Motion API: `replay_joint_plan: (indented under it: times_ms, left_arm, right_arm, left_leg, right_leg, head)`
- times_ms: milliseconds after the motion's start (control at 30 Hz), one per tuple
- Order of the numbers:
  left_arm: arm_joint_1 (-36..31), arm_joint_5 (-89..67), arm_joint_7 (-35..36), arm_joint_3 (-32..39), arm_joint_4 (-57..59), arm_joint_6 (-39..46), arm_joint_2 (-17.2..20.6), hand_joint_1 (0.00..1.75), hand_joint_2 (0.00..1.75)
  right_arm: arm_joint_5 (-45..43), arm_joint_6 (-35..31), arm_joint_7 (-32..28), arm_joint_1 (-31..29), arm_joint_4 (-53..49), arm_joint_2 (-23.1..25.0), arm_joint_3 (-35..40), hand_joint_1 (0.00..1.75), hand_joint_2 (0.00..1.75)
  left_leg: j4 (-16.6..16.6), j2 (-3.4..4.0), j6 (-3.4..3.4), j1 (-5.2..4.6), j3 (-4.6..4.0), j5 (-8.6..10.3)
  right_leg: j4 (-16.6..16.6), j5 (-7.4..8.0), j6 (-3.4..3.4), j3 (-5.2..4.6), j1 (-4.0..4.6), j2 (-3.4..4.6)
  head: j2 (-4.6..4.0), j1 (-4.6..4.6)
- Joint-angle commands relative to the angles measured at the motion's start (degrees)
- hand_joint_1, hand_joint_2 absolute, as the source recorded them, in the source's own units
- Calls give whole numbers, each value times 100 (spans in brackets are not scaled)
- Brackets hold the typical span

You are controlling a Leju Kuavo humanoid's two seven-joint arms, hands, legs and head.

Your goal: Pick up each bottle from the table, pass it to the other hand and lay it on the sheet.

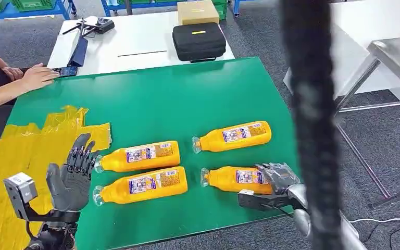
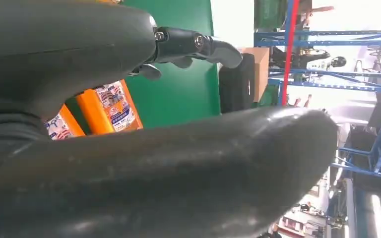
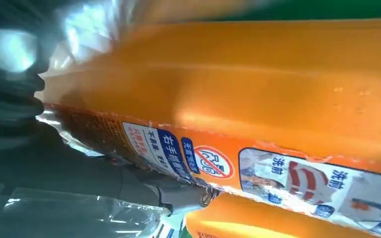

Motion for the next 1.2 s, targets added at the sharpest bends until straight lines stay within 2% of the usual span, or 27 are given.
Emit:
replay_joint_plan:
  times_ms: [33,333,367,433,467,500,533,633,700,800,900,1000,1033,1100,1200]
  left_arm:
    - [-149,3,21,63,320,-21,-1,0,0]
    - [-181,2,17,54,327,-21,-14,0,0]
    - [-173,2,17,53,313,-22,-5,0,0]
    - [-97,20,24,103,240,-20,28,0,0]
    - [18,75,51,192,153,26,51,0,0]
    - [170,209,118,356,-3,111,-215,0,0]
    - [295,268,204,401,-148,264,-305,0,175]
    - [384,566,147,402,-167,522,-258,0,175]
    - [368,717,106,356,-162,511,-209,0,175]
    - [266,799,84,218,-187,422,-152,0,175]
    - [84,949,78,73,-162,384,-136,0,175]
    - [46,970,90,43,-162,406,-136,0,175]
    - [49,1005,92,36,-164,397,-137,0,175]
    - [-79,1159,129,-63,-154,287,-183,0,175]
    - [-477,1242,244,-427,3,151,-267,0,175]
  right_arm:
    - [111,9,34,39,781,163,362,175,175]
    - [102,-23,33,71,732,157,340,175,175]
    - [-123,-132,-53,138,639,217,180,175,175]
    - [-1187,-269,-445,367,136,268,-362,175,175]
    - [-2294,-258,-862,580,-437,351,-866,175,175]
    - [-3471,-174,-1356,748,-936,527,-1357,175,175]
    - [-4454,12,-1707,870,-1489,634,-1800,175,175]
    - [-5705,111,-2122,841,-2163,799,-2375,175,175]
    - [-6071,85,-2175,814,-2345,908,-2501,175,175]
    - [-6076,-106,-2111,851,-2420,1048,-2405,175,175]
    - [-6273,-216,-2110,741,-2257,1190,-2106,175,175]
    - [-6269,-309,-2106,688,-2198,1184,-1999,175,175]
    - [-6291,-310,-2105,659,-2174,1147,-1959,175,175]
    - [-6214,-429,-1937,341,-1914,1208,-1674,175,175]
    - [-5607,-940,-1406,-509,-1112,1521,-896,175,175]
  left_leg:
    - [-7,-9,-18,11,9,-1]
    - [-7,-15,-31,14,3,-15]
    - [-6,-19,-37,17,-4,-13]
    - [-5,-14,-23,8,9,-18]
    - [-4,-20,-30,12,3,-17]
    - [-3,-12,-21,5,6,-17]
    - [2,-27,-39,13,-12,-18]
    - [10,-15,-15,3,-19,-5]
    - [12,-3,-18,-4,-41,-8]
    - [9,-26,-20,5,-65,2]
    - [0,-25,-13,5,-73,12]
    - [0,-25,-14,2,-90,13]
    - [10,-26,-33,11,-70,-4]
    - [3,-24,-17,4,-87,9]
    - [2,-8,-17,6,-93,11]
  right_leg:
    - [-14,-1,-3,16,10,-17]
    - [-16,-14,-3,16,13,-24]
    - [-17,-13,-5,11,15,-31]
    - [-10,-18,-3,18,8,-19]
    - [-11,-18,-3,15,11,-29]
    - [-4,-18,-2,12,4,-17]
    - [-4,-22,-6,2,12,-40]
    - [12,-14,-2,-9,2,-21]
    - [24,-15,-2,-32,-6,-11]
    - [11,-14,1,-47,2,-37]
    - [4,-5,1,-58,1,-29]
    - [5,-3,3,-73,-1,-32]
    - [10,-19,-1,-49,7,-43]
    - [4,-5,3,-70,1,-28]
    - [1,4,2,-75,3,-11]
  head:
    - [0,0]
    - [0,-2]
    - [0,-2]
    - [0,-2]
    - [0,-2]
    - [0,0]
    - [0,-2]
    - [0,7]
    - [0,-2]
    - [0,0]
    - [0,-4]
    - [0,-4]
    - [0,0]
    - [0,-2]
    - [0,-2]
